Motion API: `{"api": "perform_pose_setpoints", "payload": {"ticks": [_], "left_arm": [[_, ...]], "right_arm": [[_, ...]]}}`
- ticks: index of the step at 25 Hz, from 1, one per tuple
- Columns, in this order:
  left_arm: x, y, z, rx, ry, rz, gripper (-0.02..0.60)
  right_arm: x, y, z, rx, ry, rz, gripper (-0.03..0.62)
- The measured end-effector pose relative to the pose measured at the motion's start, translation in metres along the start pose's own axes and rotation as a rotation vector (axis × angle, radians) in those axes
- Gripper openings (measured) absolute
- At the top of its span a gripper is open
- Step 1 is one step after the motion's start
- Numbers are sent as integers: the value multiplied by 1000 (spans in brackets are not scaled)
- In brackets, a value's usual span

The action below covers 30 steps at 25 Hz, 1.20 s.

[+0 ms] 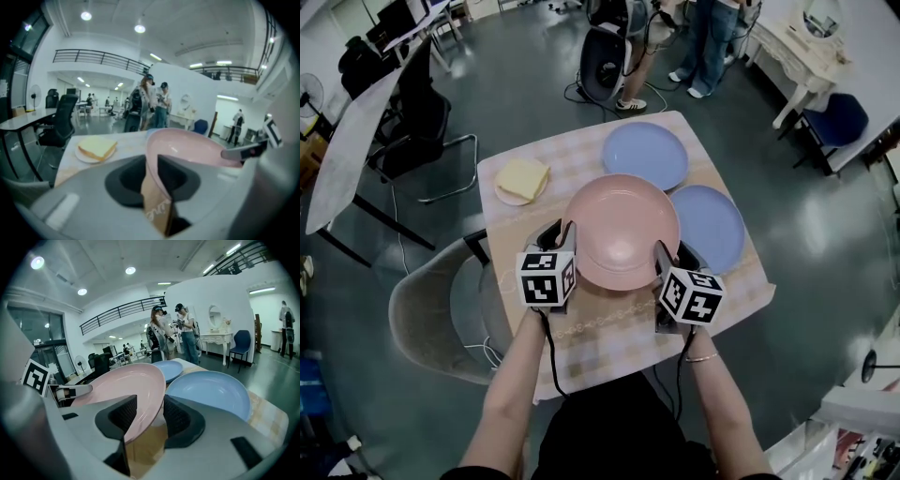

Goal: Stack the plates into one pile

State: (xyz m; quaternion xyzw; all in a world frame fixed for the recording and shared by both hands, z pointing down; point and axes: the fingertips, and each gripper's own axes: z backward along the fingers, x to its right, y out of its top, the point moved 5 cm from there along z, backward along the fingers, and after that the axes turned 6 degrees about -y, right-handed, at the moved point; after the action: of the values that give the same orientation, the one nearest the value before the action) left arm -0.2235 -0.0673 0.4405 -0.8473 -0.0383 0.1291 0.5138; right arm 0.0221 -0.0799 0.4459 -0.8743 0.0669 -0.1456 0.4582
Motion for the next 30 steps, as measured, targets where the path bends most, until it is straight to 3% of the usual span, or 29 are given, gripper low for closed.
{"api": "perform_pose_setpoints", "payload": {"ticks": [16,30], "left_arm": [[109,25,-84,-28,-232,-99,80],[166,25,-156,-76,-239,-120,75]], "right_arm": [[113,9,41,47,-226,-106,176],[197,12,14,-1,-252,-121,175]]}}
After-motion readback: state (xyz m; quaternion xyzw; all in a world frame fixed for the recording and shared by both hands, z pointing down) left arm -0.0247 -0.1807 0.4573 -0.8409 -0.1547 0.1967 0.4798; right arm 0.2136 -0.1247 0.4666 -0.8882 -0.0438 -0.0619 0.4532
